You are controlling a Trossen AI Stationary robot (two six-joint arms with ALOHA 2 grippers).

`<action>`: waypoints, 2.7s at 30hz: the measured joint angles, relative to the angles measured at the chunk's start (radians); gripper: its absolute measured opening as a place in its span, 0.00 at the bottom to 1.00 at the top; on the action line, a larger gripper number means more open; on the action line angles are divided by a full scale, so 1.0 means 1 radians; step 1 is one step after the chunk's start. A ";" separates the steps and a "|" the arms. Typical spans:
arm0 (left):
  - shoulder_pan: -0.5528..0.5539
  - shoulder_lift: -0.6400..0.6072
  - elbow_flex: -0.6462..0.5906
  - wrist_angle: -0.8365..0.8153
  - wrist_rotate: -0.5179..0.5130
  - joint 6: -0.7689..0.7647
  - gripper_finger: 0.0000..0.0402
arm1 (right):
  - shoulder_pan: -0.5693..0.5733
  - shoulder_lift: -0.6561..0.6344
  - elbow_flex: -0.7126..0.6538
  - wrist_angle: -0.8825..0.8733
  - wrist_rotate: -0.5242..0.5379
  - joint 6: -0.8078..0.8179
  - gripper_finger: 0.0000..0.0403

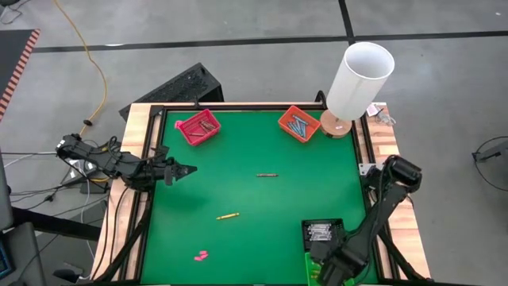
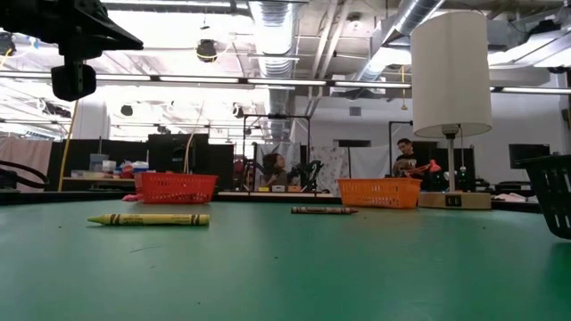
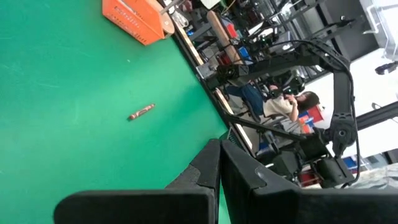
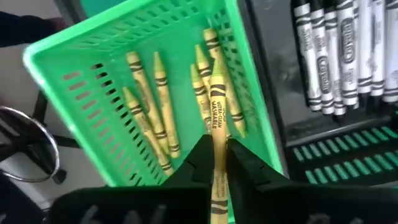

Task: Sort crayons
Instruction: Put the yellow crayon into the green bin, then put the brown crayon into the red bin

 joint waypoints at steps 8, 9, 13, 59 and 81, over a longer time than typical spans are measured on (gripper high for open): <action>0.000 0.000 0.000 -0.031 0.000 0.000 0.00 | -0.011 0.002 -0.002 -0.002 -0.003 -0.023 0.24; 0.000 0.000 0.000 -0.036 0.000 0.000 0.00 | -0.012 0.002 -0.002 -0.001 -0.005 -0.023 0.26; 0.000 0.000 0.000 -0.042 0.000 -0.003 0.00 | -0.040 -0.011 -0.002 0.000 -0.006 -0.002 0.33; 0.000 0.000 0.000 -0.181 -0.031 -0.027 0.37 | -1.010 0.086 0.001 0.309 -0.016 -1.312 0.56; 0.000 0.000 0.000 -0.229 -0.025 -0.081 0.37 | -1.025 0.203 0.005 0.383 0.011 -1.308 0.26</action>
